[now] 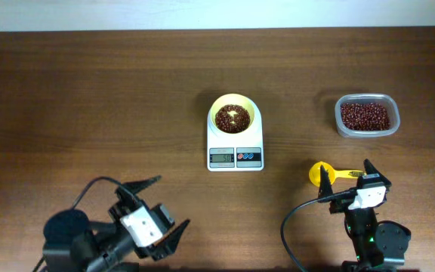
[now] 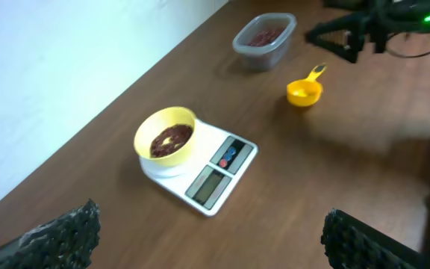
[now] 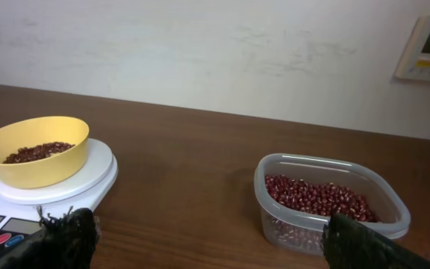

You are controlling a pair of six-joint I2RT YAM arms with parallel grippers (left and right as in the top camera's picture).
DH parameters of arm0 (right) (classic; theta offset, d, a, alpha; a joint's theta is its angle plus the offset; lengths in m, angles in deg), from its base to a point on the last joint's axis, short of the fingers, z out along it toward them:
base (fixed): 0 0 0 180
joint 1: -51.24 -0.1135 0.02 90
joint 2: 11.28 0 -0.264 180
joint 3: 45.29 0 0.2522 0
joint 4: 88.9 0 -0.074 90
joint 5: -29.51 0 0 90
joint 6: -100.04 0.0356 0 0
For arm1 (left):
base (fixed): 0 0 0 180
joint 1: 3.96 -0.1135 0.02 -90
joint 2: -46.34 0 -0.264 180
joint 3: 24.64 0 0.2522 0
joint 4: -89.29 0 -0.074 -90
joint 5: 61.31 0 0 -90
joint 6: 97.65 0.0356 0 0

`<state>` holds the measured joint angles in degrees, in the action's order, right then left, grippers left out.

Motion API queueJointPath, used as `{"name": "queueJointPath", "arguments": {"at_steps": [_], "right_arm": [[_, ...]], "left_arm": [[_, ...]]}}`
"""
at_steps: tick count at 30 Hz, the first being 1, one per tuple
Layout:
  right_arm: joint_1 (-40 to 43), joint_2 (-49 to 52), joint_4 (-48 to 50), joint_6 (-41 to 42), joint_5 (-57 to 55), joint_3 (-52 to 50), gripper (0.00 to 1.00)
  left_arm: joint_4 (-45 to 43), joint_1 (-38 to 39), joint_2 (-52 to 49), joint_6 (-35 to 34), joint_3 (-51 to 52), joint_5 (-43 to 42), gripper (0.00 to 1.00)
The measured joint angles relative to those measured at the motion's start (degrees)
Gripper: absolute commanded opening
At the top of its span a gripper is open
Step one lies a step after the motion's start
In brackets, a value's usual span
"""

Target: Scoop item into bowl and weigh 50g on scale

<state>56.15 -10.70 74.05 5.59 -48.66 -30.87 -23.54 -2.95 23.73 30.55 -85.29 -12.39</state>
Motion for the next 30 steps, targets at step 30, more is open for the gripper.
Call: {"name": "queueJointPath", "arguments": {"at_steps": [30], "right_arm": [[0.00,0.00,0.02,0.04,0.00,0.02,0.98]], "left_arm": [[-53.62,-4.44,21.77,-37.03,44.13,22.03,0.99]]}}
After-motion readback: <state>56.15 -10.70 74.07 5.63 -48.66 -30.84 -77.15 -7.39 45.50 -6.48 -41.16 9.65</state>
